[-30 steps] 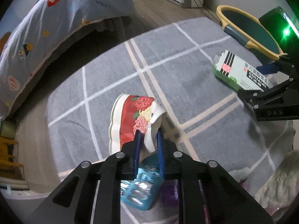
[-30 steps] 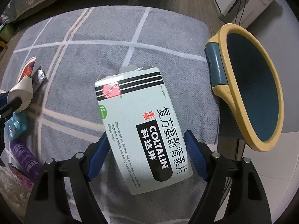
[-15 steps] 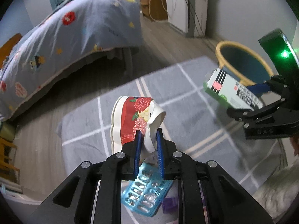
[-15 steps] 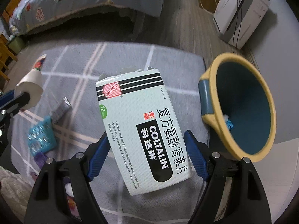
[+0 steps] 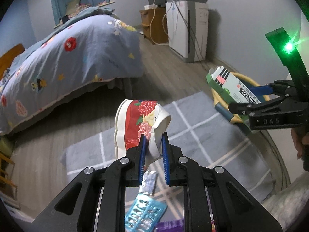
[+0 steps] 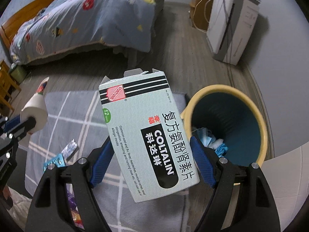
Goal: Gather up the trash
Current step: 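Grasp the white COLTALIN box with the right tool while the left grasps the red-flowered cup, then carry the box over the bin and open the right tool while the left drops the cup in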
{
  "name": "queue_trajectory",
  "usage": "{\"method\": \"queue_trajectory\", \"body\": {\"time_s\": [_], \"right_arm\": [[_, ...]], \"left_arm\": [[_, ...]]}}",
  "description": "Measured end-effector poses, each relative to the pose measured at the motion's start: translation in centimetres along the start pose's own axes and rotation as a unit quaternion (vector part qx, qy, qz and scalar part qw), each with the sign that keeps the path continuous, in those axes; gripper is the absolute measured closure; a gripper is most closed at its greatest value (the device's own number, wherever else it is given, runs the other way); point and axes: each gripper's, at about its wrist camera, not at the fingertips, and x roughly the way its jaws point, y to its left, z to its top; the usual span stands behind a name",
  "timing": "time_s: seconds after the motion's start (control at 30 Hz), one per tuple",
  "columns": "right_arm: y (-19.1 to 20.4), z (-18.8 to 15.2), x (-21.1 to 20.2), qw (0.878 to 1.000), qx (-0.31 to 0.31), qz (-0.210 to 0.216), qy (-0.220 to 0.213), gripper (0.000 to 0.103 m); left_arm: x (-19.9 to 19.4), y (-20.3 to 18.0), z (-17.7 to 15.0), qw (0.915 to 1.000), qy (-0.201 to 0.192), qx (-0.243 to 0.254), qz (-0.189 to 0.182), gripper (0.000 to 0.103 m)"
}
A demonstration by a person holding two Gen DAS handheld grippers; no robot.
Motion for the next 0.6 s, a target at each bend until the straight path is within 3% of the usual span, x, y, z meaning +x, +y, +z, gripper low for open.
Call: {"method": "queue_trajectory", "body": {"time_s": [0.6], "right_arm": [[-10.1, 2.4, -3.7, 0.995, 0.081, -0.036, -0.053, 0.026]], "left_arm": [[1.9, -7.1, 4.8, 0.9968, -0.026, 0.063, -0.043, 0.086]]}}
